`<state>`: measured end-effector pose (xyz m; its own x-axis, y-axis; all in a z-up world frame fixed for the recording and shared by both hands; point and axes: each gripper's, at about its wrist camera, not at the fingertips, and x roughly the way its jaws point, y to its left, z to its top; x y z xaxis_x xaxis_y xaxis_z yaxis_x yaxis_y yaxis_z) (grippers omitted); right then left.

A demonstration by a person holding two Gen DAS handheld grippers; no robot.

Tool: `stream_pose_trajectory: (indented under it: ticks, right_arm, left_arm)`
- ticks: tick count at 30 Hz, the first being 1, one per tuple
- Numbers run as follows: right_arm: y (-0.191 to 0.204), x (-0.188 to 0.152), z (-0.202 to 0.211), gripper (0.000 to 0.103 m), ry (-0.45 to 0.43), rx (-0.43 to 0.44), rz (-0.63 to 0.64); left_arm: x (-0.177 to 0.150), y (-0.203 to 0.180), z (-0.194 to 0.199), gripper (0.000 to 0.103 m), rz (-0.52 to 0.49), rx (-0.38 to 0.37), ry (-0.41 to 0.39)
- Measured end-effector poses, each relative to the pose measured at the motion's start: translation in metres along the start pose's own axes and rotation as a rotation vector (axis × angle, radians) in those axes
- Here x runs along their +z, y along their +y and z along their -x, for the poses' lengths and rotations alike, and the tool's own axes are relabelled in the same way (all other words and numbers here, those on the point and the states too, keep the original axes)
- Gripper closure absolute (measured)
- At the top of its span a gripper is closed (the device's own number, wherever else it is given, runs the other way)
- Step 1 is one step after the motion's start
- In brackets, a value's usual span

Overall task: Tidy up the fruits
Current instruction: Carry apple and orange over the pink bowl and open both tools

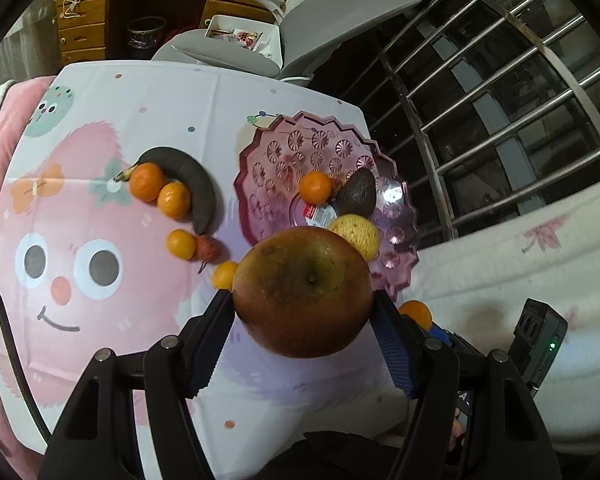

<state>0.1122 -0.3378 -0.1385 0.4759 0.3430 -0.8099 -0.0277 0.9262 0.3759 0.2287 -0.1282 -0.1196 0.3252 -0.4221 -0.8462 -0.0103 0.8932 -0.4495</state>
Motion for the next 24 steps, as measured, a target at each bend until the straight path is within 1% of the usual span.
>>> stream_pose_trajectory:
  ticks: [2,8,13,19,21,22,23,24]
  right_arm:
    - [-0.007,0.007,-0.003,0.063,0.013,0.005,0.016]
    - [-0.024,0.021,-0.014,0.063,0.039,-0.011,0.041]
    - [-0.039,0.03,-0.025,0.063,0.048,-0.021,0.024]
    - [-0.045,0.035,-0.031,0.063,0.065,-0.041,0.037]
    - [-0.047,0.036,-0.033,0.063,0.071,-0.042,0.033]
    - [-0.048,0.036,-0.033,0.063,0.068,-0.044,0.031]
    - [-0.049,0.036,-0.032,0.063,0.061,-0.044,0.03]
    - [-0.05,0.036,-0.031,0.062,0.053,-0.035,0.028]
  left_arm:
    - [0.006,-0.006,-0.01,0.035,0.005,0.022,0.007]
    - [0.022,-0.024,-0.04,0.035,-0.001,0.054,0.016]
    - [0.033,-0.032,-0.077,0.035,0.013,0.078,0.084]
    - [0.038,-0.041,-0.098,0.035,-0.007,0.105,0.11]
    - [0.039,-0.042,-0.101,0.034,-0.007,0.101,0.113]
    - [0.04,-0.042,-0.1,0.034,-0.006,0.086,0.106]
    - [0.041,-0.042,-0.098,0.032,-0.009,0.068,0.097]
    - [0.043,-0.044,-0.096,0.028,-0.021,0.067,0.088]
